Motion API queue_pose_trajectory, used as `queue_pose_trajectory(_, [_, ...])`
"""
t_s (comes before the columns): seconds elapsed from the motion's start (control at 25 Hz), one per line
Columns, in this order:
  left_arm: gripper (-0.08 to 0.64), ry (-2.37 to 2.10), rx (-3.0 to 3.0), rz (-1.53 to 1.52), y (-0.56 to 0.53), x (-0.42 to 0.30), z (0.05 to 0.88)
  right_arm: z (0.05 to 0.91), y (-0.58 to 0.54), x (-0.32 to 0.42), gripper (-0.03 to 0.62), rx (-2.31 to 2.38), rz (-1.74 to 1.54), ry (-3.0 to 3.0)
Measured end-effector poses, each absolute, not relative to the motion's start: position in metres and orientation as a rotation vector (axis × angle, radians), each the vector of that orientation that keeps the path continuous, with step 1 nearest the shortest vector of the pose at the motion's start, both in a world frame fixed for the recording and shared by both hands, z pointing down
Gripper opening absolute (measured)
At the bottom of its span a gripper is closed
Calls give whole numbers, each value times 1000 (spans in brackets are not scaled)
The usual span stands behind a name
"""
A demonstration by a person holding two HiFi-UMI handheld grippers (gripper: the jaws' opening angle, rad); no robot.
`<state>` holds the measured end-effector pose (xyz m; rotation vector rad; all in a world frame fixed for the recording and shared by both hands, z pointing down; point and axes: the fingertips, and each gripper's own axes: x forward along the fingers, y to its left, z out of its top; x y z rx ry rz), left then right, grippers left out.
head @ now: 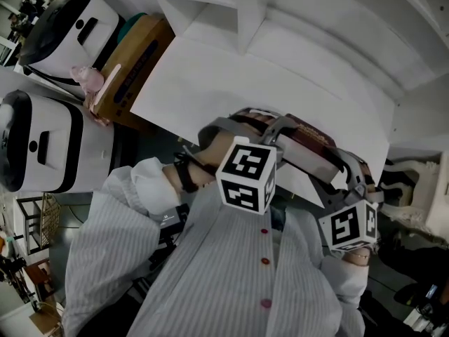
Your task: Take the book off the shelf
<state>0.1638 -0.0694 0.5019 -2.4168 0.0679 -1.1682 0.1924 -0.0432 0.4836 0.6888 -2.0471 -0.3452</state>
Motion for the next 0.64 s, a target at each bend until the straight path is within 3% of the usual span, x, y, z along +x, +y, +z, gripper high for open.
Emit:
queue_pose_trajectory(0.44, [258,87,-2420,-1181,-75,165,502,483,-49,194,222,674,-353,-2056])
queue_pose_trajectory(0.64, [258,40,-2402,-1102,-83,203,492,470,-51,229,224,698,-383,-1959])
